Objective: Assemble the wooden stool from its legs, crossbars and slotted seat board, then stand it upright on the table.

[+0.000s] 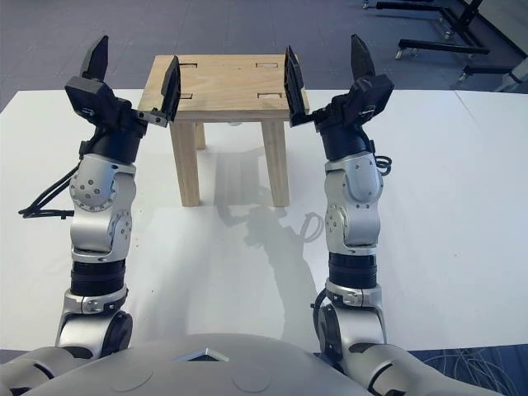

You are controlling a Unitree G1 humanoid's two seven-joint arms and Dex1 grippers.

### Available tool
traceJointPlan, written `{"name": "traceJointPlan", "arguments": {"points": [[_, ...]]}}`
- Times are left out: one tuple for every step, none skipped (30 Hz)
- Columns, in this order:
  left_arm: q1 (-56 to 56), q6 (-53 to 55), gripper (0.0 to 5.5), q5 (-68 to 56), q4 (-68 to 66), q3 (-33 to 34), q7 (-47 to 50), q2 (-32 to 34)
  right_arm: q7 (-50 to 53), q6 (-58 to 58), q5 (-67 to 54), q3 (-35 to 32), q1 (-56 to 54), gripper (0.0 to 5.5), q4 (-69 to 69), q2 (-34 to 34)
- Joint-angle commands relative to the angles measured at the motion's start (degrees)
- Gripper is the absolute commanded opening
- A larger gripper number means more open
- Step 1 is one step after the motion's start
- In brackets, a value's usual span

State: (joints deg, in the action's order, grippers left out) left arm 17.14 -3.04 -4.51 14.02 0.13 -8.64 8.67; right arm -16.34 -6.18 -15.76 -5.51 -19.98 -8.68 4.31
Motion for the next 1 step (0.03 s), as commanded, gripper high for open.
{"name": "traceJointPlan", "arguments": {"points": [[0.85,-0.57,5.4,1.27,-0.07,-0.32,0.63,-0.49,-0.58,-0.04,0.57,0.73,-2.23,5.37,1.65,0.99]]}}
